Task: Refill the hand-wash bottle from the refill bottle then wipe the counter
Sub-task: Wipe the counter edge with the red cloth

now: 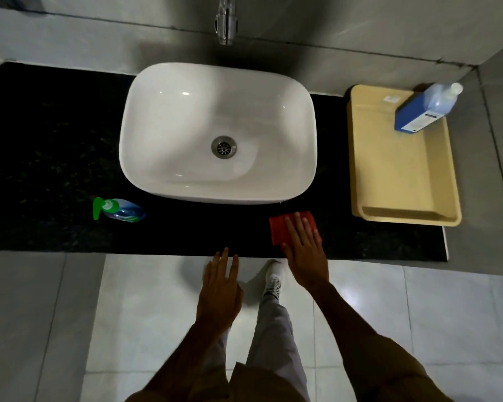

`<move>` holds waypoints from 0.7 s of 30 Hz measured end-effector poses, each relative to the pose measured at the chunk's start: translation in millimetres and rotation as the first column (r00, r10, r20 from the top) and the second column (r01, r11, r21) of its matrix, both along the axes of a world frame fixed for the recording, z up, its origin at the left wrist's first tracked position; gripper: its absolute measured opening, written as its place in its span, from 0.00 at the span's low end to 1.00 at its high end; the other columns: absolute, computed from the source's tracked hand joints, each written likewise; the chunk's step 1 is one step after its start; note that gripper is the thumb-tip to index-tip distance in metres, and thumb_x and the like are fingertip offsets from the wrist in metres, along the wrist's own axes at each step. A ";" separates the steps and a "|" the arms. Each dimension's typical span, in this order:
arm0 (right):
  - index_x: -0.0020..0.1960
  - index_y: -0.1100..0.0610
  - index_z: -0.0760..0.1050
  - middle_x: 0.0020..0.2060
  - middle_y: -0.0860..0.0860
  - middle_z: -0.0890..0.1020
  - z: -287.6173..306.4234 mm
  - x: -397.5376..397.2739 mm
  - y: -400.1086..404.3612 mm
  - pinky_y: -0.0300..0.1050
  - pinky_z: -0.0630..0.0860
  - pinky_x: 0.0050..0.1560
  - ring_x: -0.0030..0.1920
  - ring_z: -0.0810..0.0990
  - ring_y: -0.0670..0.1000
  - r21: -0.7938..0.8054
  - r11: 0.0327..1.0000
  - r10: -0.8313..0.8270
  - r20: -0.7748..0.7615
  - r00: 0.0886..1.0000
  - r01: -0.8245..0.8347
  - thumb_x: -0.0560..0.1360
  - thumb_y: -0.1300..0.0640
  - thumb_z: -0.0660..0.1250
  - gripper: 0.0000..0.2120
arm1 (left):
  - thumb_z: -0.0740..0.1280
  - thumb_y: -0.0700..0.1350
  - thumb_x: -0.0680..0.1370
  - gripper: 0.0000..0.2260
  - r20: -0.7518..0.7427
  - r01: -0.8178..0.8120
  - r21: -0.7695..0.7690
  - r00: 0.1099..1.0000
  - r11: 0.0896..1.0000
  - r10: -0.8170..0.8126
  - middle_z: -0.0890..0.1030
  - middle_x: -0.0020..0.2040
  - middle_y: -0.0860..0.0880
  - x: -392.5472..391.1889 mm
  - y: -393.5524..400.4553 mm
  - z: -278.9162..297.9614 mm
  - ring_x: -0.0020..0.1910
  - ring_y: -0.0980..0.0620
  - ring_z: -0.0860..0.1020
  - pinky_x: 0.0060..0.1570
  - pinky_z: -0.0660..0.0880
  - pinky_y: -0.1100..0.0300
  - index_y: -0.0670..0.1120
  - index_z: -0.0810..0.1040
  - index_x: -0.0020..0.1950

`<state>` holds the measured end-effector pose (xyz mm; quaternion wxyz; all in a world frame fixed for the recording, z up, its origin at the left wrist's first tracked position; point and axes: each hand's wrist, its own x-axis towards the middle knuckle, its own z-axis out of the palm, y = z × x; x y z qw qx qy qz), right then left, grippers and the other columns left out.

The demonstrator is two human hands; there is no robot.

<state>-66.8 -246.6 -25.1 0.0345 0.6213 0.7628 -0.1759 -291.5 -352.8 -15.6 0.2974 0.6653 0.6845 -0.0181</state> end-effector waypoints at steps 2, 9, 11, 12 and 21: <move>0.83 0.51 0.47 0.83 0.52 0.47 0.2 -10.5 20.1 0.59 0.49 0.81 0.83 0.43 0.54 -0.016 0.980 -0.196 -0.004 0.981 0.196 0.85 0.47 0.53 0.30 | 0.54 0.51 0.84 0.29 -0.014 0.005 0.001 1.000 1.000 -0.005 0.41 0.82 0.41 8.5 1.0 1.2 0.81 0.41 0.41 0.79 0.49 0.44 0.46 0.45 0.82; 0.83 0.50 0.44 0.83 0.51 0.45 -1.1 -5.9 -13.0 0.59 0.51 0.81 0.83 0.43 0.54 -0.019 0.999 0.044 0.015 0.999 -0.044 0.85 0.44 0.52 0.31 | 0.59 0.49 0.83 0.30 0.019 -0.008 0.005 1.000 1.000 0.008 0.46 0.82 0.40 40.2 7.4 6.1 0.81 0.39 0.46 0.79 0.52 0.41 0.44 0.51 0.81; 0.83 0.49 0.46 0.83 0.50 0.47 -1.2 11.7 -20.1 0.59 0.52 0.81 0.83 0.43 0.53 -0.024 1.000 -0.013 -0.008 1.000 0.013 0.84 0.43 0.54 0.31 | 0.59 0.49 0.83 0.30 0.025 -0.012 -0.010 1.000 1.000 0.013 0.46 0.82 0.40 49.0 12.0 7.0 0.81 0.39 0.45 0.79 0.50 0.42 0.44 0.51 0.81; 0.82 0.49 0.48 0.83 0.50 0.48 -0.8 14.5 -19.6 0.59 0.53 0.81 0.83 0.44 0.53 -0.038 0.998 -0.058 -0.028 0.998 0.057 0.84 0.43 0.55 0.31 | 0.59 0.49 0.83 0.30 0.025 -0.018 -0.020 1.000 1.000 0.018 0.45 0.82 0.40 53.6 14.3 7.3 0.81 0.39 0.45 0.79 0.49 0.42 0.44 0.50 0.81; 0.79 0.51 0.62 0.79 0.51 0.65 18.5 33.1 1.5 0.53 0.83 0.57 0.68 0.78 0.58 -0.071 0.985 -0.165 -0.152 0.975 0.156 0.81 0.58 0.64 0.28 | 0.63 0.48 0.81 0.29 0.024 -0.014 0.030 1.000 0.999 0.013 0.53 0.81 0.38 97.6 38.7 20.4 0.81 0.38 0.52 0.79 0.54 0.41 0.43 0.57 0.80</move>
